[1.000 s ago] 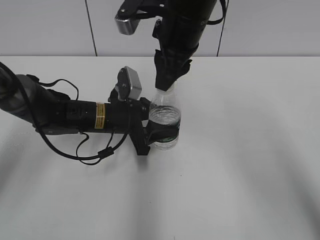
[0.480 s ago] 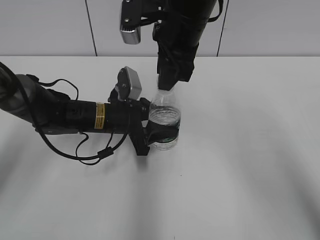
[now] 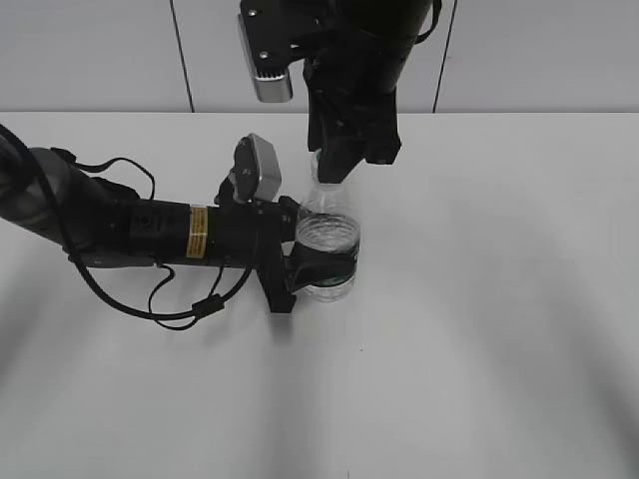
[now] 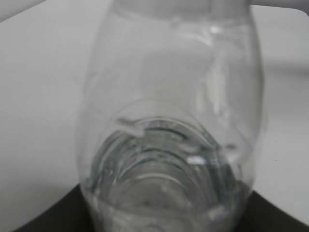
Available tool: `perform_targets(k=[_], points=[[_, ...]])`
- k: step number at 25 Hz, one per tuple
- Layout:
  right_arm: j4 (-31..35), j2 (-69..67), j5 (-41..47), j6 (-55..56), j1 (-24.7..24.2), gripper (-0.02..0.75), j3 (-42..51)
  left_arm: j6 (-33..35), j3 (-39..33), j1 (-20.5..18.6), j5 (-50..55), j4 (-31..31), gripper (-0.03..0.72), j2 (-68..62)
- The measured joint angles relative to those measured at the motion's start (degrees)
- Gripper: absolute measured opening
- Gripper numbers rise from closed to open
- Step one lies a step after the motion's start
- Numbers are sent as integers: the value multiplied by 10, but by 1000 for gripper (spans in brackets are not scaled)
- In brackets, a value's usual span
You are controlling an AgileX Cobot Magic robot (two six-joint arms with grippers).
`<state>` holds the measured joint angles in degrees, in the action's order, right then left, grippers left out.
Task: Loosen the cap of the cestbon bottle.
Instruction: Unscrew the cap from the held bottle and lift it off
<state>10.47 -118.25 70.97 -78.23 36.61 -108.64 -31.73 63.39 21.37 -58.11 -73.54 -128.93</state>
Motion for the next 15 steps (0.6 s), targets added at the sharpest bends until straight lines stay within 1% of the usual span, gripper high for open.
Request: perform_targets(k=[7,15], points=[[0,0,2,-54,0,301,0,0,1,0,0,-2,361,0],[1,7,3,-63,0,301,4,-4,1,0,-5,-11,361,0]])
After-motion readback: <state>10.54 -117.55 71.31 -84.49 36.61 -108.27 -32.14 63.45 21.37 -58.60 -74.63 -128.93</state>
